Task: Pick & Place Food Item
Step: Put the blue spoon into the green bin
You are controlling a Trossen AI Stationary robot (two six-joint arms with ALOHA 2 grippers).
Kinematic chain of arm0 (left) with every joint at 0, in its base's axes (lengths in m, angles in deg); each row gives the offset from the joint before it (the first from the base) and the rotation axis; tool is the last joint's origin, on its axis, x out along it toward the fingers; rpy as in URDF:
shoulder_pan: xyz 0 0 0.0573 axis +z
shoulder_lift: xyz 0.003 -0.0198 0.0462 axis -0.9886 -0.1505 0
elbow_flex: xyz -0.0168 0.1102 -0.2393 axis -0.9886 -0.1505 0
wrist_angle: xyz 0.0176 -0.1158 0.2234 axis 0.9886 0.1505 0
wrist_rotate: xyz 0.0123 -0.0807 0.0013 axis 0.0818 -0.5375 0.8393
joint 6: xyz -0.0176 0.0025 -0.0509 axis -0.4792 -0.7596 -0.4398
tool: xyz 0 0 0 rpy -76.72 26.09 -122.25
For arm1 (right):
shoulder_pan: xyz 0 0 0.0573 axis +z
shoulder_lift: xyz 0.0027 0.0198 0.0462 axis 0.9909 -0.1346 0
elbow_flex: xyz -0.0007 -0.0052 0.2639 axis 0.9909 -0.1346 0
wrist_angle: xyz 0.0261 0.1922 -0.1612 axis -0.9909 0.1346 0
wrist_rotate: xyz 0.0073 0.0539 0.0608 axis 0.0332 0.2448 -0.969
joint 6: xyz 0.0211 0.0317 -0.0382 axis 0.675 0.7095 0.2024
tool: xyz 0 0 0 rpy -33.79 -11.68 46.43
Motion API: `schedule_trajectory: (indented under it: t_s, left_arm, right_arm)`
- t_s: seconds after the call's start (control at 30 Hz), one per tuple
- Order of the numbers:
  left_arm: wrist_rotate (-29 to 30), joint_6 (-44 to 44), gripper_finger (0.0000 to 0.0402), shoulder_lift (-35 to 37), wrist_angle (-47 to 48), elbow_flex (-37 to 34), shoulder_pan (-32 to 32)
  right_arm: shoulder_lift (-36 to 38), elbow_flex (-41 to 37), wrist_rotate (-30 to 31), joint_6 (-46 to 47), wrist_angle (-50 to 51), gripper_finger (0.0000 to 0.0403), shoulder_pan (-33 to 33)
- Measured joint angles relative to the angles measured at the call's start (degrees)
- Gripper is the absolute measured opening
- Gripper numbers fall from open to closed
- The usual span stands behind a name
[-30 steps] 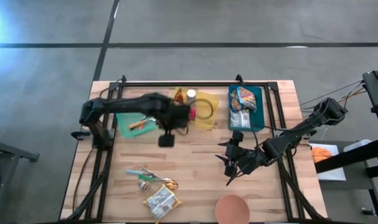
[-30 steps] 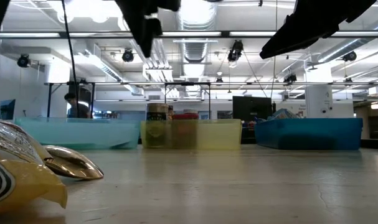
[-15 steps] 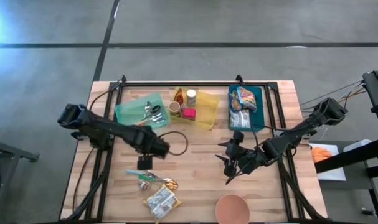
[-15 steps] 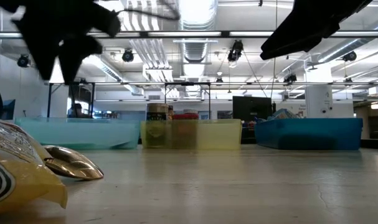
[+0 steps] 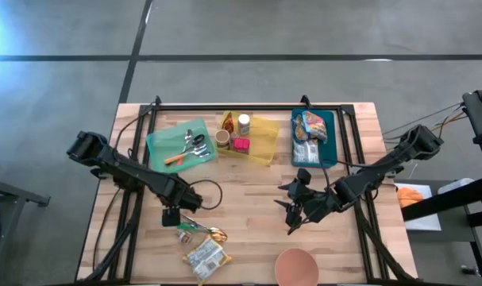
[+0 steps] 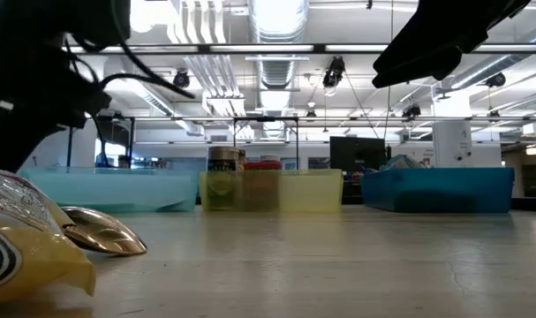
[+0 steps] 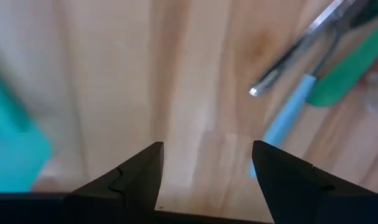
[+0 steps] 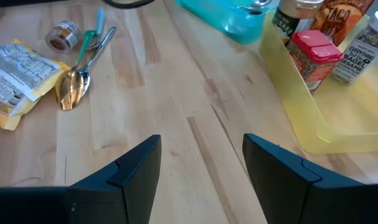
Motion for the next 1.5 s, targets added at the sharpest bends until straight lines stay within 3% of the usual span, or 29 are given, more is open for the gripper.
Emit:
schedule_trajectory:
  t_s: [0.33, 0.6, 1.5]
  left_arm:
    - [-1.96, -1.7, 0.0245, 0.02, -5.3, -4.22, -8.45]
    - [5.13, -2.85, 0.0245, 0.04, -9.12, -4.54, -14.21]
    - [4.93, -9.35, 0.0238, 0.15, -20.1, -10.46, -18.87]
  right_arm:
    - [0.0, 0.0, -0.05, -0.2, 0.1, 0.0224, 0.0]
    - [0.0, 0.0, -0.03, -0.35, 0.12, 0.0224, -0.04]
    - [0.0, 0.0, -0.03, -0.44, 0.63, 0.0224, -0.08]
